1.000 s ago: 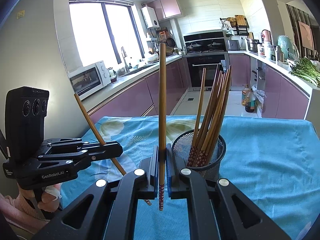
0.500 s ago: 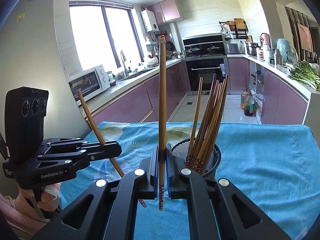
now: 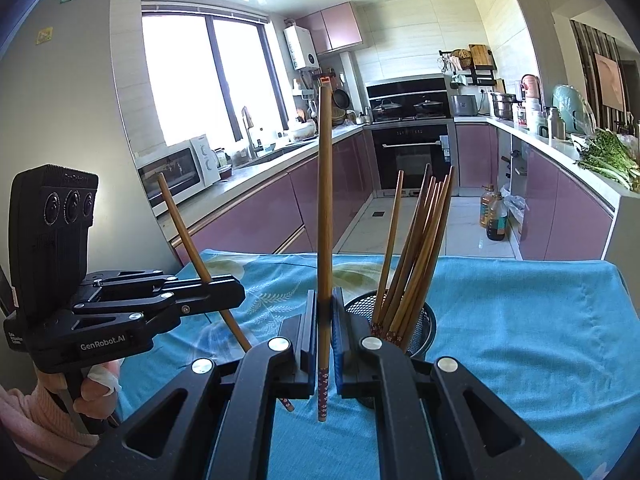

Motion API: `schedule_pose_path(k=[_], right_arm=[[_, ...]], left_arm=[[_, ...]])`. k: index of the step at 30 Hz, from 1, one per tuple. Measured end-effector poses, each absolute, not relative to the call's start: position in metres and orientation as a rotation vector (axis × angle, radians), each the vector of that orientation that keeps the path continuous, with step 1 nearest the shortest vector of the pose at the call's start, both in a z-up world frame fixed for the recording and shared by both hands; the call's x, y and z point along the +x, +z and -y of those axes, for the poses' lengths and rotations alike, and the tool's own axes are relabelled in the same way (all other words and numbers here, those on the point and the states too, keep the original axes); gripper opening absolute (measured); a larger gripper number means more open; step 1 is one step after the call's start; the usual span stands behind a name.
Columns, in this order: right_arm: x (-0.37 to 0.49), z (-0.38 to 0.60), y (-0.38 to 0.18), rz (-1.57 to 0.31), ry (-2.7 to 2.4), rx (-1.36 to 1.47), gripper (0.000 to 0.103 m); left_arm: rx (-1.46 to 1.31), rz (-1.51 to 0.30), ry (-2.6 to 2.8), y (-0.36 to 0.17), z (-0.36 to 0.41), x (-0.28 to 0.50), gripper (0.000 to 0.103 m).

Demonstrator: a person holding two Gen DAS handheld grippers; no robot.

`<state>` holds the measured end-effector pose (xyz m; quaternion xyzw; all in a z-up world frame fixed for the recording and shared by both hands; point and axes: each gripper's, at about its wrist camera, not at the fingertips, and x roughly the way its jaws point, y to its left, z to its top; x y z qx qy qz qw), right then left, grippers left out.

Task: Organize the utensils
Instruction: 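Carry the right tool's chopstick over the mesh cup while the left tool holds its own nearby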

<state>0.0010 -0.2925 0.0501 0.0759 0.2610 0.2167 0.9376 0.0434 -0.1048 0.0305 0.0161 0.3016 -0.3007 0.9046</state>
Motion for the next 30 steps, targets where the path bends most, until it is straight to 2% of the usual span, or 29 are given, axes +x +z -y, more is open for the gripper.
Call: schedule_pose_path(k=[30], right_arm=[[-0.001, 0.288, 0.063, -0.500, 0.444, 0.144, 0.006]], left_arm=[[0.048, -0.580, -0.632, 0.046, 0.116, 0.049, 0.008]])
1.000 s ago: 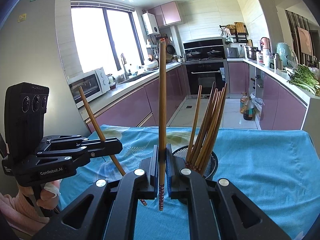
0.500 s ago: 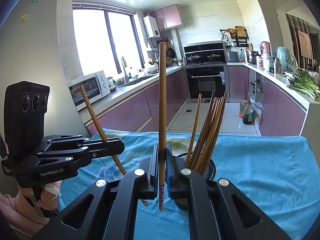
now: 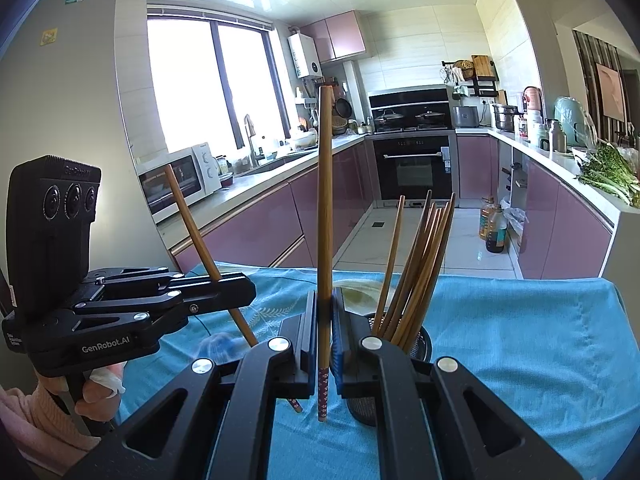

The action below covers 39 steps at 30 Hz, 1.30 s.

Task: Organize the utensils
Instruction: 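Carry the right tool's chopstick over the mesh cup while the left tool holds its own nearby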

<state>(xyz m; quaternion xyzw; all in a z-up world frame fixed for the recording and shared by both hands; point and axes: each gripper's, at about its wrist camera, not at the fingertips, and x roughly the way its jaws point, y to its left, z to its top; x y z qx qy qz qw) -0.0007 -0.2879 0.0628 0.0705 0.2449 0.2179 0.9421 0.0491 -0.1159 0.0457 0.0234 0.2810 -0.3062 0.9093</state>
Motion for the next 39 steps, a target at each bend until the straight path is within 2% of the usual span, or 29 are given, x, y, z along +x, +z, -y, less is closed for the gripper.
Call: schedule_pose_path(k=[39], right_arm=[[0.000, 0.292, 0.074, -0.482, 0.433, 0.142, 0.006]], left_arm=[[0.065, -0.548, -0.626, 0.057, 0.124, 0.049, 0.008]])
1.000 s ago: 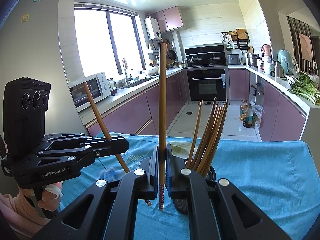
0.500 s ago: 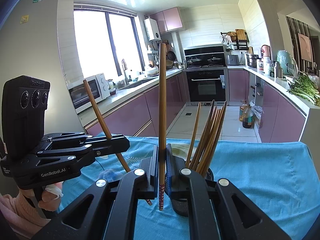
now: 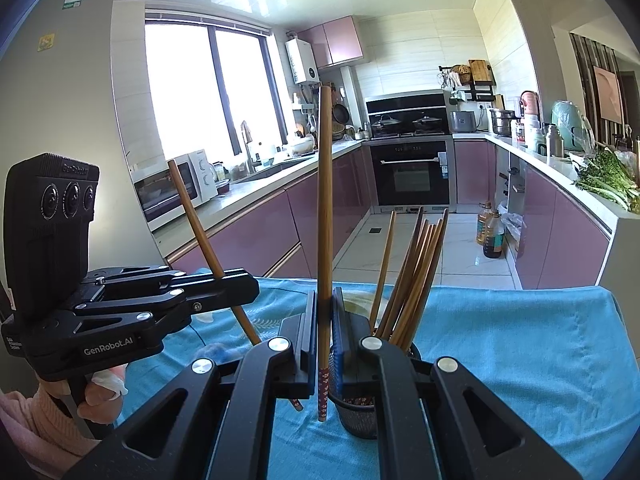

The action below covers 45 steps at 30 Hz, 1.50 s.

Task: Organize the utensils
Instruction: 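Carry the right tool's chopstick over the mesh cup while the left tool holds its own nearby, then lower the right tool's chopstick into the mesh cup while the left tool inserts its own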

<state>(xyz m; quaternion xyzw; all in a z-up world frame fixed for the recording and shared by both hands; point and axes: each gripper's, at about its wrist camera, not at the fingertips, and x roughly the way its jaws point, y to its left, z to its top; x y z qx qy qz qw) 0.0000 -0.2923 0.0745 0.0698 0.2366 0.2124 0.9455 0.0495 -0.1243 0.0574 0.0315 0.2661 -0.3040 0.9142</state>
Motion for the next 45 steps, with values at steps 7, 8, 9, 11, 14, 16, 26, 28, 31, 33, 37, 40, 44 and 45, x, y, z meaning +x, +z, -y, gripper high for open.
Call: schedule_pose_path(k=[7, 8, 9, 11, 14, 16, 26, 28, 31, 33, 37, 40, 44, 45], right_arm=[[0.002, 0.293, 0.079, -0.473, 0.427, 0.143, 0.006], [0.002, 0.292, 0.079, -0.472, 0.426, 0.142, 0.006], [0.002, 0.291, 0.079, -0.472, 0.425, 0.142, 0.006], [0.002, 0.289, 0.078, -0.472, 0.424, 0.143, 0.006], [0.003, 0.288, 0.078, -0.472, 0.425, 0.146, 0.006], [0.004, 0.288, 0.078, -0.470, 0.424, 0.147, 0.006], [0.004, 0.288, 0.081, -0.464, 0.417, 0.152, 0.006], [0.005, 0.286, 0.082, -0.462, 0.414, 0.153, 0.006], [0.006, 0.284, 0.081, -0.458, 0.413, 0.154, 0.006], [0.007, 0.284, 0.081, -0.458, 0.412, 0.153, 0.006], [0.007, 0.286, 0.080, -0.453, 0.411, 0.153, 0.006], [0.007, 0.286, 0.079, -0.450, 0.407, 0.156, 0.006], [0.008, 0.285, 0.080, -0.444, 0.404, 0.156, 0.006], [0.007, 0.285, 0.081, -0.442, 0.402, 0.156, 0.006]], left_arm=[[0.065, -0.539, -0.628, 0.060, 0.128, 0.050, 0.008], [0.065, -0.538, -0.628, 0.060, 0.128, 0.050, 0.008], [0.065, -0.538, -0.628, 0.060, 0.128, 0.050, 0.008], [0.066, -0.536, -0.629, 0.060, 0.129, 0.050, 0.008], [0.066, -0.535, -0.630, 0.061, 0.129, 0.051, 0.008], [0.067, -0.532, -0.629, 0.061, 0.129, 0.051, 0.008], [0.073, -0.518, -0.633, 0.065, 0.132, 0.047, 0.008], [0.074, -0.513, -0.633, 0.066, 0.132, 0.046, 0.008], [0.071, -0.508, -0.634, 0.067, 0.131, 0.045, 0.008], [0.070, -0.507, -0.636, 0.067, 0.132, 0.046, 0.008], [0.071, -0.503, -0.638, 0.068, 0.132, 0.045, 0.008], [0.072, -0.500, -0.641, 0.069, 0.132, 0.044, 0.008], [0.071, -0.498, -0.641, 0.069, 0.132, 0.043, 0.007], [0.070, -0.496, -0.641, 0.070, 0.132, 0.043, 0.007]])
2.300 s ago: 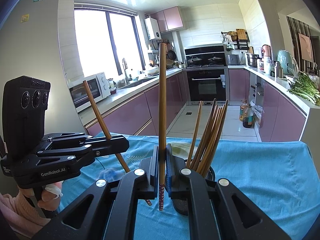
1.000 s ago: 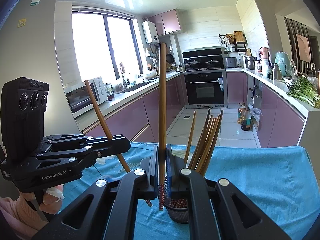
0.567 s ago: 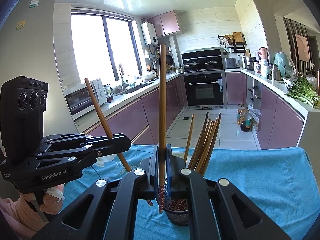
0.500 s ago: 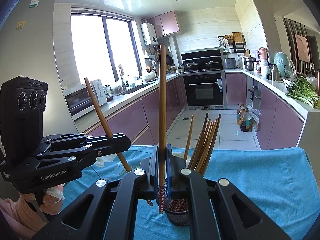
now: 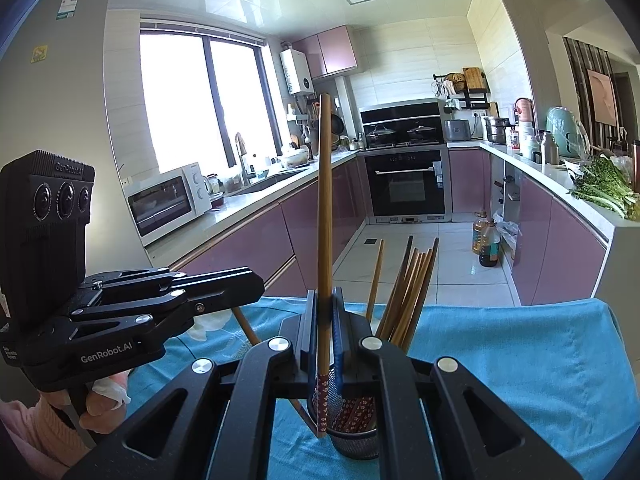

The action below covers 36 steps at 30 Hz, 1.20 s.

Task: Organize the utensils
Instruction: 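Lower the right tool's chopstick into the mesh cup while the left tool inserts its own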

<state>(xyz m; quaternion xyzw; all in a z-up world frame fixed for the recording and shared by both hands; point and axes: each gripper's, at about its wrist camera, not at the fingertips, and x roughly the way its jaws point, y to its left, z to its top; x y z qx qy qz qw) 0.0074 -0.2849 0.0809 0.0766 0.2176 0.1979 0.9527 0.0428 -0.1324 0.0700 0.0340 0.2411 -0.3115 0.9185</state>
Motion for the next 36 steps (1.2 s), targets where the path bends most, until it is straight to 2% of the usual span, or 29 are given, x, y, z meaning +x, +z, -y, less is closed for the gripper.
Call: schedule_pose_path(k=[36], right_arm=[[0.009, 0.284, 0.085, -0.431, 0.386, 0.172, 0.006]], left_arm=[[0.100, -0.576, -0.646, 0.048, 0.143, 0.061, 0.006]])
